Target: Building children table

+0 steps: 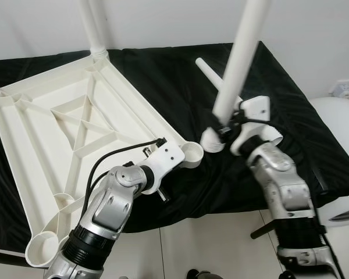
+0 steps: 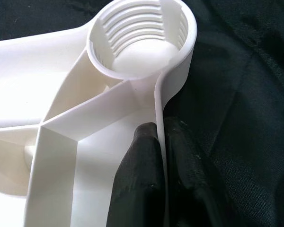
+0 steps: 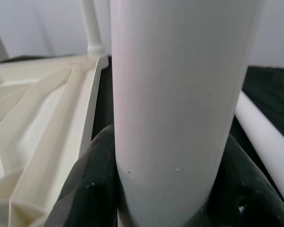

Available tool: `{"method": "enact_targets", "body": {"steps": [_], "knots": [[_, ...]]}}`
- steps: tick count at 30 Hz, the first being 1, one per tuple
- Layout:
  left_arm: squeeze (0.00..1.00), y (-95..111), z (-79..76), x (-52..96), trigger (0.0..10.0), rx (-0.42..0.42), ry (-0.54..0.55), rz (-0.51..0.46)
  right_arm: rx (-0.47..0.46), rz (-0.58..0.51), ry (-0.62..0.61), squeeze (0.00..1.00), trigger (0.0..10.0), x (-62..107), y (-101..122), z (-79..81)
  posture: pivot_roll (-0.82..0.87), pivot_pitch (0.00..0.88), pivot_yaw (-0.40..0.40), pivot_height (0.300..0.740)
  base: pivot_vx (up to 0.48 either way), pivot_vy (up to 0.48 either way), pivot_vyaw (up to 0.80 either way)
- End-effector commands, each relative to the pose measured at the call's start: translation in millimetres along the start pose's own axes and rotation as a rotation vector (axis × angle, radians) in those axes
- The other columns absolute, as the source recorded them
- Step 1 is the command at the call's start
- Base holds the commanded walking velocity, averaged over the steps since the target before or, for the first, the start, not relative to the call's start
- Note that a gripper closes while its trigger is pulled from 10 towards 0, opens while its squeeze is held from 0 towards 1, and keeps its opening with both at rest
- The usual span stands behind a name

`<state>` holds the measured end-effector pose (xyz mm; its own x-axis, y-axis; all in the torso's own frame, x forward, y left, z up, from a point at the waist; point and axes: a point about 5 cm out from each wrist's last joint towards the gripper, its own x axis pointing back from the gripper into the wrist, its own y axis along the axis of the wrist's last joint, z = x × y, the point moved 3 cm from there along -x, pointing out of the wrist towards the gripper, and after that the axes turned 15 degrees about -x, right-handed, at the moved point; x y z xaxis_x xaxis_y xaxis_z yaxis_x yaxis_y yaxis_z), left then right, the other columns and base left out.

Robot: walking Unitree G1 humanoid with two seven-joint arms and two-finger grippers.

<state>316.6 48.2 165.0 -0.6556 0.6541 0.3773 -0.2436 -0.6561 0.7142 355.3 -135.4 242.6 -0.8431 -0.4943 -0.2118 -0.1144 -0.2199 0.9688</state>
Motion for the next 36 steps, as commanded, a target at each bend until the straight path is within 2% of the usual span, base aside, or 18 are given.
{"method": "enact_targets", "body": {"steps": [1, 4, 6, 15, 18, 28, 30, 36], "knots": [[0.0, -13, -18.9, -2.5, 10.0, 0.015, -0.051, 0.023, -0.036, 0.008, 0.071, 0.0, 10.0, -1.2, 3, 3.3, -0.08, 0.174, -0.002, 0.74, 0.0, 0.0, 0.0], [0.0, -14, -22.5, -0.5, 10.0, 0.001, -0.064, 0.024, -0.066, 0.023, 0.143, 0.0, 10.0, 0.2, 6, 4.5, -0.08, 0.172, -0.005, 0.74, 0.0, 0.0, 0.0], [0.0, -15, -27.2, 1.2, 10.0, -0.017, -0.081, 0.025, -0.101, 0.038, 0.243, 0.0, 10.0, 2.1, 8, 9.7, -0.07, 0.169, -0.012, 0.74, 0.0, 0.0, 0.0], [0.0, -16, -27.3, 1.5, 10.0, -0.018, -0.077, 0.026, -0.134, 0.032, 0.395, 0.0, 10.0, -1.0, 15, 20.7, -0.06, 0.17, -0.01, 0.74, 0.0, 0.0, 0.0], [0.0, -15, -26.3, 1.5, 10.0, -0.024, -0.077, 0.022, -0.143, 0.06, 0.468, 0.0, 10.0, -1.9, 10, 29.7, -0.06, 0.17, -0.01, 0.74, 0.0, 0.0, 0.0], [0.0, -14, -28.0, 2.2, 10.0, -0.036, -0.09, 0.017, -0.183, 0.125, 0.571, 0.0, 10.0, 1.4, -12, 42.1, -0.06, 0.168, -0.007, 0.74, 0.0, 0.0, 0.0], [0.0, -12, -27.5, 1.1, 10.0, -0.037, -0.088, 0.013, -0.172, 0.159, 0.586, 0.0, 10.0, 1.5, -25, 45.3, -0.06, 0.165, -0.012, 0.74, 0.0, 0.0, 0.0], [0.0, -11, -27.9, 0.7, 10.0, -0.035, -0.086, 0.01, -0.151, 0.198, 0.576, 0.0, 10.0, -0.7, -37, 41.3, -0.05, 0.162, -0.015, 0.74, 0.0, 0.0, 0.0]]}}
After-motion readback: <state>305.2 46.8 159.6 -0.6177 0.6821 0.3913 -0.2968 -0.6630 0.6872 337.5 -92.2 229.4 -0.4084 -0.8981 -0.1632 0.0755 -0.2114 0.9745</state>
